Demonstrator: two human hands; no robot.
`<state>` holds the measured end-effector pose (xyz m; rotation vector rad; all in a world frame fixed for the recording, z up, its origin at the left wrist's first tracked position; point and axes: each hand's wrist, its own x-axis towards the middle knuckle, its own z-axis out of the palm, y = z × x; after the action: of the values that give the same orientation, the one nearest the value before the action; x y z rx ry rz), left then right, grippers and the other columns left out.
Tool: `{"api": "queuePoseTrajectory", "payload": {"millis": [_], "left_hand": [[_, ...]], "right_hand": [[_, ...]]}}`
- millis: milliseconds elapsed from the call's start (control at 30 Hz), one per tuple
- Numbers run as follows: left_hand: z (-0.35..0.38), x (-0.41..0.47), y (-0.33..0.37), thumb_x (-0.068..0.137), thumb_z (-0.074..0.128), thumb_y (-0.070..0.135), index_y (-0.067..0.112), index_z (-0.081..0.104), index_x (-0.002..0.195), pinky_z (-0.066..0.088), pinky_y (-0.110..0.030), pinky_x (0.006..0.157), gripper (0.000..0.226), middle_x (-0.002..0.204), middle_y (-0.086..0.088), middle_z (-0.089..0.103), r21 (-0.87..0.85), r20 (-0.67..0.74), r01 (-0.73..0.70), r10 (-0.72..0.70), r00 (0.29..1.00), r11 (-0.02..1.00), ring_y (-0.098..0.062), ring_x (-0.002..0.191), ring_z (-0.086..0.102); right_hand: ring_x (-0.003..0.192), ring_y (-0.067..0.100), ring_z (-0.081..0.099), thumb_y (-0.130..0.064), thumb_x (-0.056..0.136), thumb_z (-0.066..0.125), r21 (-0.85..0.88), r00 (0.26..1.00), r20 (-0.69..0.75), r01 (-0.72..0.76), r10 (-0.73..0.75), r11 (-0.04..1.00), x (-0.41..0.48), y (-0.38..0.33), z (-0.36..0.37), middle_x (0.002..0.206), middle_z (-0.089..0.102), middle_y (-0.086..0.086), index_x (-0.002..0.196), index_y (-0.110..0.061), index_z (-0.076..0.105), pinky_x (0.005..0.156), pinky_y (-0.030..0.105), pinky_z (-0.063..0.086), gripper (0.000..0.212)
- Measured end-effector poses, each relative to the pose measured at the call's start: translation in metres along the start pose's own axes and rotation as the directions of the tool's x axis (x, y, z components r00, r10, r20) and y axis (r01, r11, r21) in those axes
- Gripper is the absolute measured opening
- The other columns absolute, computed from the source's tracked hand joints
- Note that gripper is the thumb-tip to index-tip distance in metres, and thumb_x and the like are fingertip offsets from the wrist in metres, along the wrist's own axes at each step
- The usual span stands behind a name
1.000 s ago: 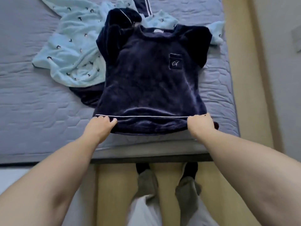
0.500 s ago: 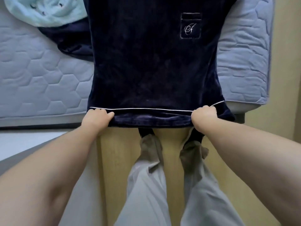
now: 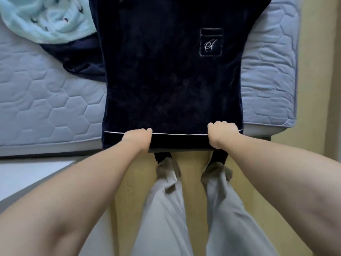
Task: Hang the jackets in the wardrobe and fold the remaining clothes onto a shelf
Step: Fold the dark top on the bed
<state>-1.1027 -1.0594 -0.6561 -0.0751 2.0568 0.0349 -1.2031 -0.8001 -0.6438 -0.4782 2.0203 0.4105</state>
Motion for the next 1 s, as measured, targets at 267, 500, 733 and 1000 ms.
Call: {"api": "queuePoseTrajectory", "payload": {"millis": [267, 500, 733, 1000], "left_hand": [[-0.128, -0.026, 0.053, 0.098, 0.052, 0.017, 0.015, 0.046, 0.125, 0.054, -0.040, 0.072, 0.028, 0.111, -0.004, 0.061, -0.244, -0.070, -0.045, 0.029, 0.997, 0.969, -0.025, 0.091, 0.061], [-0.243, 0.073, 0.134, 0.093, 0.064, 0.019, 0.026, 0.040, 0.147, 0.058, -0.040, 0.088, 0.059, 0.131, 0.001, 0.060, -0.515, -0.229, -0.151, 0.034, 0.973, 0.844, -0.020, 0.112, 0.061], [-0.313, 0.237, 0.249, 0.088, 0.058, 0.025, 0.025, 0.033, 0.154, 0.049, -0.040, 0.098, 0.071, 0.141, -0.012, 0.055, -0.611, -0.162, 0.075, -0.218, 0.962, 0.788, -0.033, 0.127, 0.054], [-0.302, 0.229, 0.276, 0.084, 0.068, 0.027, 0.022, 0.035, 0.147, 0.047, -0.050, 0.099, 0.071, 0.140, -0.007, 0.047, -0.737, -0.163, 0.140, -0.374, 0.913, 0.662, -0.035, 0.129, 0.043]], "right_hand": [[0.089, 0.032, 0.056, -0.013, 0.087, 0.049, 0.259, 0.980, -0.092, -0.149, 0.178, 0.954, -0.019, 0.076, -0.131, 0.111, 0.060, 0.010, 0.108, -0.013, 0.053, 0.071, 0.038, 0.045, 0.021], [0.128, 0.041, 0.050, -0.015, 0.098, 0.049, 0.546, 0.941, -0.048, -0.256, 0.335, 0.797, 0.092, 0.192, -0.196, 0.153, 0.034, 0.027, 0.157, -0.002, 0.009, 0.093, 0.045, 0.050, 0.073], [0.086, 0.034, 0.057, -0.010, 0.089, 0.053, 0.569, 0.919, -0.390, 0.183, 0.067, 0.802, 0.222, 0.271, -0.233, 0.101, 0.058, 0.015, 0.134, -0.008, 0.028, 0.064, 0.037, 0.037, 0.051], [0.103, 0.040, 0.055, -0.001, 0.090, 0.054, 0.357, 0.911, -0.406, 0.225, -0.066, 0.907, 0.216, 0.329, -0.266, 0.128, 0.046, 0.018, 0.150, -0.022, 0.018, 0.072, 0.046, 0.048, 0.073]]}}
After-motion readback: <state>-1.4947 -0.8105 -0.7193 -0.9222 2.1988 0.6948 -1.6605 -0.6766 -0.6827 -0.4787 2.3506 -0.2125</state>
